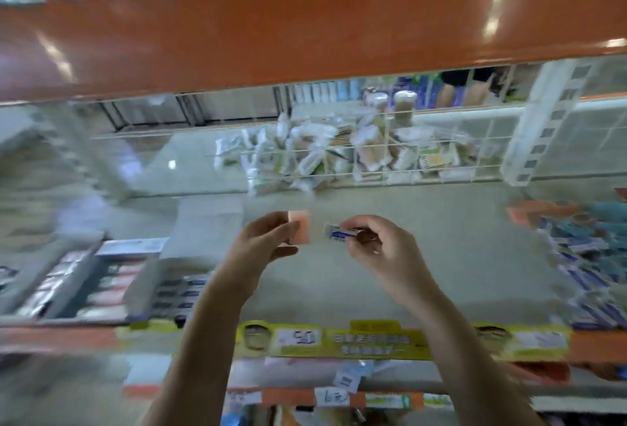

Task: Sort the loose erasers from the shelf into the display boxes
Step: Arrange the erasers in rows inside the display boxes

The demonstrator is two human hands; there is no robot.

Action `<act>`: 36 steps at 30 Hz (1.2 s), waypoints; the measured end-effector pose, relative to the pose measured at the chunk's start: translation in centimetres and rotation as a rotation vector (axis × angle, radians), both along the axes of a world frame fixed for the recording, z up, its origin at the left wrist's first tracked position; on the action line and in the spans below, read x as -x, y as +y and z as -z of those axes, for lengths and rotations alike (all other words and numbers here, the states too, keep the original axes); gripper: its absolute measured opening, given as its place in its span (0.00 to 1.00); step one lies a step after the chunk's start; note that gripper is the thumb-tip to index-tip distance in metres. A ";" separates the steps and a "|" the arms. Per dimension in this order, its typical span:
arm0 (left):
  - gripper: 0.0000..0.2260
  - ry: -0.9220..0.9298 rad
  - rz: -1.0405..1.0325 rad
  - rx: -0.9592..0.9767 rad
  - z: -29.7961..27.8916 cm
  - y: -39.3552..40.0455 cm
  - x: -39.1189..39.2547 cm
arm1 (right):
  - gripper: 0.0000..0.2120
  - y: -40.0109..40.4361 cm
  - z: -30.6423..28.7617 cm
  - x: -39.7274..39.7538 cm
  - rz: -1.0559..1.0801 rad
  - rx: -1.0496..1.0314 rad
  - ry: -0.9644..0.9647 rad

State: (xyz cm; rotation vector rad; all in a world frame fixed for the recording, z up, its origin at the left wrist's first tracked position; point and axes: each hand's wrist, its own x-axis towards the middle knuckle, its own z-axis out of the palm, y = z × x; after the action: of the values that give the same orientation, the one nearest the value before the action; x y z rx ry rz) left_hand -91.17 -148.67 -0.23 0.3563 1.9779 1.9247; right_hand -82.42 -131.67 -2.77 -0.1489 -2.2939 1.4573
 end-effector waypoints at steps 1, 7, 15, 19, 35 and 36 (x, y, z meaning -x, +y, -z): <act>0.08 0.018 -0.017 0.017 -0.2 -2.1 0.5 | 0.09 -1.6 -0.2 0.7 -0.035 -0.011 0.003; 0.06 0.113 -0.027 0.192 -0.3 -12.3 3.7 | 0.08 -9.7 -0.8 4.3 -0.147 -0.071 -0.016; 0.04 0.279 0.107 0.434 0.1 -20.4 8.5 | 0.09 -17.7 -0.8 9.3 -0.185 -0.269 -0.116; 0.02 0.313 0.160 0.463 0.9 -22.9 10.9 | 0.09 -20.6 0.2 11.3 -0.160 -0.410 -0.190; 0.01 0.344 0.221 0.556 3.3 -25.1 14.4 | 0.11 -25.2 3.4 12.4 0.019 -0.564 -0.202; 0.01 0.340 0.220 0.552 3.3 -25.1 14.5 | 0.11 -25.2 3.5 12.4 0.019 -0.569 -0.200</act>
State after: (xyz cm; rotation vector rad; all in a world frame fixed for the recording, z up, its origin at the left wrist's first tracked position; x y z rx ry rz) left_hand -105.66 -173.80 -3.55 0.7416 2.4562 1.1759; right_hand -94.80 -156.91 -6.30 -0.1506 -2.7593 0.7567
